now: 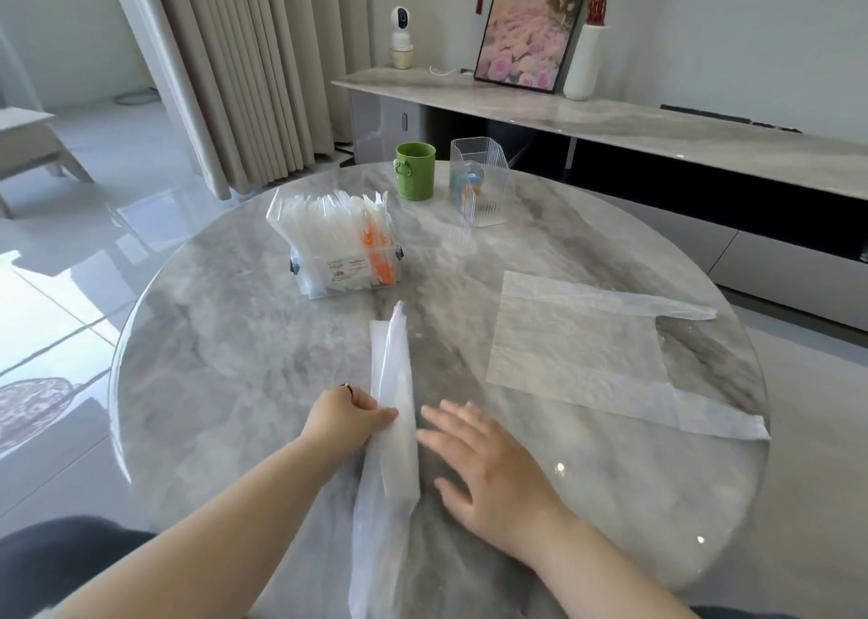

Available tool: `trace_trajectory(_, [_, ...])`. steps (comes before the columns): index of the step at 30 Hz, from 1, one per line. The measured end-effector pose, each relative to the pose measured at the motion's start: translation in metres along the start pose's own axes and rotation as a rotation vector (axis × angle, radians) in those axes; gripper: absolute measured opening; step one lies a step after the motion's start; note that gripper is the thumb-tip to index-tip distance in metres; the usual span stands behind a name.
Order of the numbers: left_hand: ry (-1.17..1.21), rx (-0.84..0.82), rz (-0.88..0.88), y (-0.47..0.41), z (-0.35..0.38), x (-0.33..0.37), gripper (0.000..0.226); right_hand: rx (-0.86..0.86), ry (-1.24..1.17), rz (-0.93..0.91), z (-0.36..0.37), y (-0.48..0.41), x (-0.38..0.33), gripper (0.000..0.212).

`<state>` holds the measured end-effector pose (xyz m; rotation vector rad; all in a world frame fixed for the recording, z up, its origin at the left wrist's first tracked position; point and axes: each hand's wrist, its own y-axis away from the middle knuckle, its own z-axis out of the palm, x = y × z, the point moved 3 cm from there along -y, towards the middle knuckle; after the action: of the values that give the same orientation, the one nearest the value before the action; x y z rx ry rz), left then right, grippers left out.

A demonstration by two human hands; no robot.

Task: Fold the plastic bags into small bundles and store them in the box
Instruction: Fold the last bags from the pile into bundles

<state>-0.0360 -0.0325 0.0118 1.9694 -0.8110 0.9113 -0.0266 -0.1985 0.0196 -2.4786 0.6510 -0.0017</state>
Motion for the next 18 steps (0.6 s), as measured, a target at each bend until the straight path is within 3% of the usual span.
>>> trace_trajectory(3, [-0.133, 0.038, 0.044, -0.002, 0.0, -0.003, 0.028, -0.184, -0.06, -0.079, 0.014, 0.006, -0.015, 0.043])
trace_trajectory(7, [-0.597, 0.137, 0.192, 0.006, -0.011, 0.004, 0.03, -0.333, -0.076, -0.057, 0.023, 0.011, -0.021, 0.048])
trace_trajectory(8, [-0.731, 0.165, 0.265, 0.009, -0.014, 0.007, 0.041, -0.344, -0.071, -0.052, 0.024, 0.011, -0.022, 0.047])
trace_trajectory(10, [-0.938, 0.26, 0.629, 0.014, -0.019, 0.011, 0.057, -0.349, -0.064, -0.054, 0.025, 0.012, -0.023, 0.046])
trace_trajectory(12, [-1.057, 0.185, 0.971, 0.017, -0.018, 0.005, 0.058, -0.352, -0.065, -0.055, 0.025, 0.01, -0.025, 0.046])
trace_trajectory(14, [-1.147, 0.025, 1.13, 0.021, -0.018, -0.006, 0.056, -0.34, -0.063, -0.072, 0.023, 0.009, -0.028, 0.045])
trace_trajectory(17, [-1.212, -0.132, 1.044, 0.026, -0.022, -0.016, 0.06, -0.275, -0.099, -0.189, 0.018, 0.012, -0.037, 0.038])
trace_trajectory(18, [-1.21, -0.144, 1.005, 0.028, -0.024, -0.017, 0.059, -0.273, -0.115, -0.229, 0.017, 0.014, -0.044, 0.049])
